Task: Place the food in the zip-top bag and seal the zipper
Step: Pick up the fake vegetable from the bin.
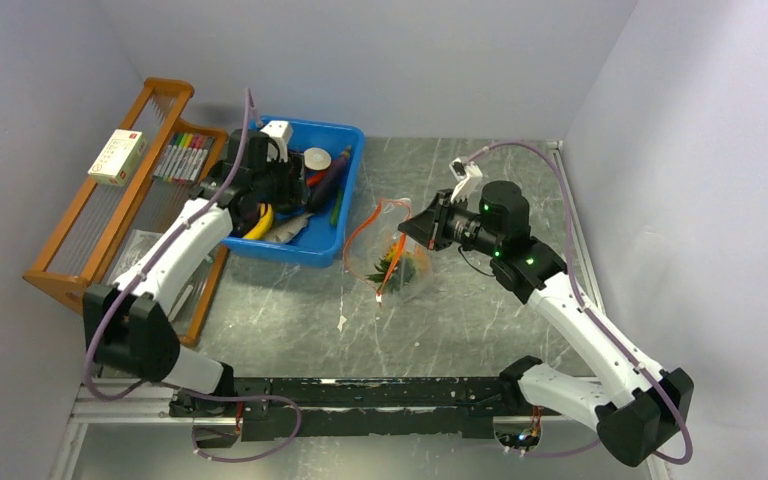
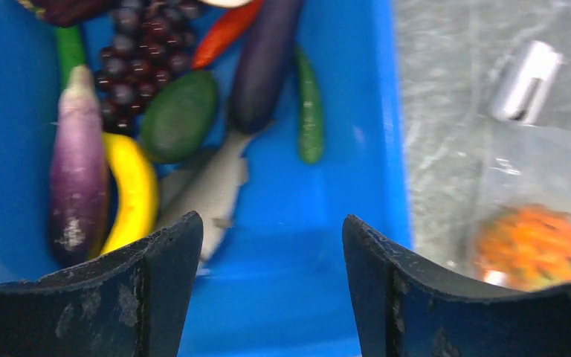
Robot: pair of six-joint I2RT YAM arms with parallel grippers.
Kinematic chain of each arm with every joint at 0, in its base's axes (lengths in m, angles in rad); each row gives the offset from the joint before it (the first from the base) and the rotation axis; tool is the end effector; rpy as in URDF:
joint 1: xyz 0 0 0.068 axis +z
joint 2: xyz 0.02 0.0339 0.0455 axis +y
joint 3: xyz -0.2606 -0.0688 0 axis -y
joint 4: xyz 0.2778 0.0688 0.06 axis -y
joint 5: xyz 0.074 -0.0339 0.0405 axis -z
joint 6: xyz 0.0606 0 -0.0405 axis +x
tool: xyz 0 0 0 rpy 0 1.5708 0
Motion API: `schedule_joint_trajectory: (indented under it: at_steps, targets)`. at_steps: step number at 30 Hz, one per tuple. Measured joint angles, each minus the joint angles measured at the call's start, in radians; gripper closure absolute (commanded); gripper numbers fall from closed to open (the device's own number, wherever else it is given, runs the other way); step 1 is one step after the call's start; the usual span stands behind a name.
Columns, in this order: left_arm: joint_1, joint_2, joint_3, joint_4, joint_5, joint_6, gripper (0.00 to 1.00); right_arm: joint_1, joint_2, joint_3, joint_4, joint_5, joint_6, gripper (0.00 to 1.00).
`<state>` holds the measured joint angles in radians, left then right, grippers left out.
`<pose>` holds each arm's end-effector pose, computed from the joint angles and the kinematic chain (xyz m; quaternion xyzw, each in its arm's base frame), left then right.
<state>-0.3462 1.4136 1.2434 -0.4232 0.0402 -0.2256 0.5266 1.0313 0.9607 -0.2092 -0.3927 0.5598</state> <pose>0.3516 -0.1294 0.3077 0.0626 0.8806 -0.1494 0.4453 0.2411 0.1670 0.3414 -0.1043 0.7853 0.4384 0.4246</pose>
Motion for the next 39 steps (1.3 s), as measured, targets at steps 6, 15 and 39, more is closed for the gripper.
schedule_joint_trajectory:
  at_steps: [6, 15, 39]
  targets:
    - [0.061, 0.177, 0.135, -0.049, -0.105, 0.105, 0.43, 0.0, -0.024, -0.013, -0.003, 0.001, -0.006, 1.0]
    - [0.12, 0.34, 0.174, -0.046, -0.275, 0.248, 0.42, 0.0, -0.048, -0.013, -0.029, 0.02, -0.018, 1.0]
    - [0.219, 0.489, 0.163, -0.008, -0.287, 0.299, 0.55, 0.0, -0.067, -0.013, -0.028, 0.021, -0.006, 1.0]
